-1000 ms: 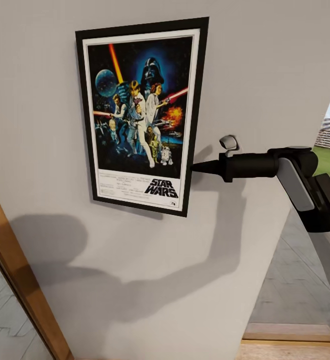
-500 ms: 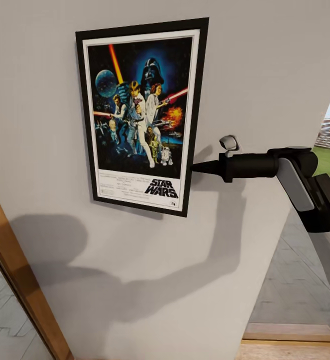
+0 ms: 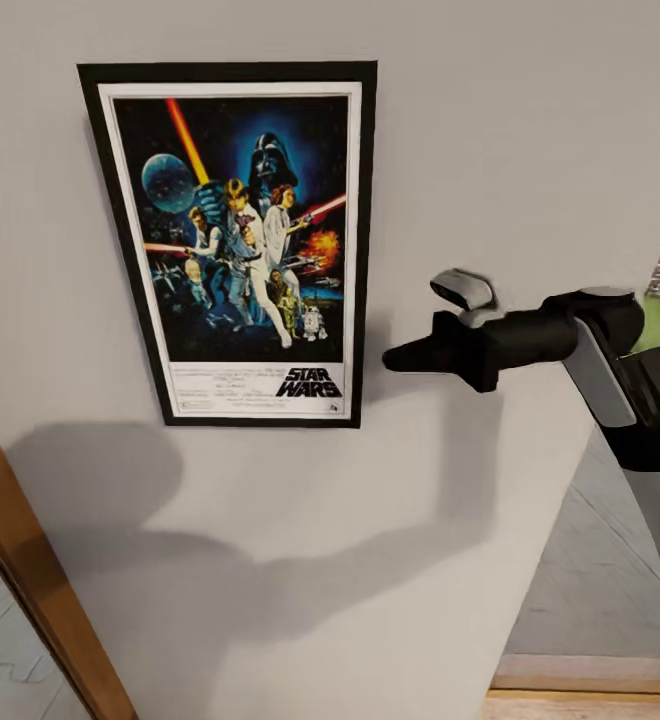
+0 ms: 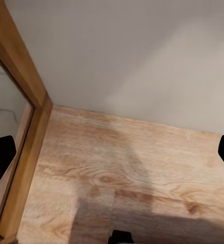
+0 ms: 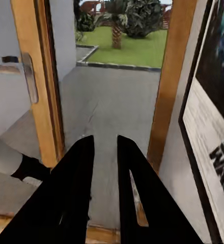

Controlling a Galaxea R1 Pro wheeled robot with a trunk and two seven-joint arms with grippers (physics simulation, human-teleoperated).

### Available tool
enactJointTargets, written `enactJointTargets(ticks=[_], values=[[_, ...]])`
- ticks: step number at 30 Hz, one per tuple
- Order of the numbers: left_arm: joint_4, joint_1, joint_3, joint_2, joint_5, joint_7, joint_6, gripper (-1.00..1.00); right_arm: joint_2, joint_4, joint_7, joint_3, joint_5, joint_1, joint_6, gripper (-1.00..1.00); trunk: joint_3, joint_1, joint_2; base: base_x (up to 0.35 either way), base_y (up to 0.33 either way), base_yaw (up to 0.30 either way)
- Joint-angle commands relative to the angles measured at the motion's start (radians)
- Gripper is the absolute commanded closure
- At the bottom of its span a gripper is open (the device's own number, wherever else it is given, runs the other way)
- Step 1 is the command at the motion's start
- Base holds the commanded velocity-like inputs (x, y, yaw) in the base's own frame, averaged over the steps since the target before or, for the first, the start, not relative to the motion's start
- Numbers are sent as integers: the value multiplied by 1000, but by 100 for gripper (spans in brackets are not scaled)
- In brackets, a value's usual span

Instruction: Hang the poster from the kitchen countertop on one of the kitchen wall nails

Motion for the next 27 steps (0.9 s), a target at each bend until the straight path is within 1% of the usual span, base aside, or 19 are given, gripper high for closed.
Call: enactJointTargets(ticks=[1,2,3,19,22,27], values=[[0,0,1,0,5,-6,0,-100,14,90,-281,-24,-25,-1,58,100,0,0,-1,63,0,0],[0,0,1,0,5,-6,0,-100,14,90,-281,-24,-25,-1,58,100,0,0,-1,40,0,0],[0,0,1,0,5,-6,0,-100,14,90,-281,-24,-25,-1,58,-100,0,0,-1,26,0,0],[0,0,1,0,5,-6,0,-100,14,90,-285,-25,-25,-2,59,-100,0,0,-1,3,0,0],[1,0,1,0,5,-6,-1,-100,14,90,-285,-25,-25,-2,59,-100,0,0,-1,-141,0,0],[1,0,1,0,5,-6,-1,-100,14,90,-285,-24,-25,-1,59,-100,0,0,-1,-284,0,0]])
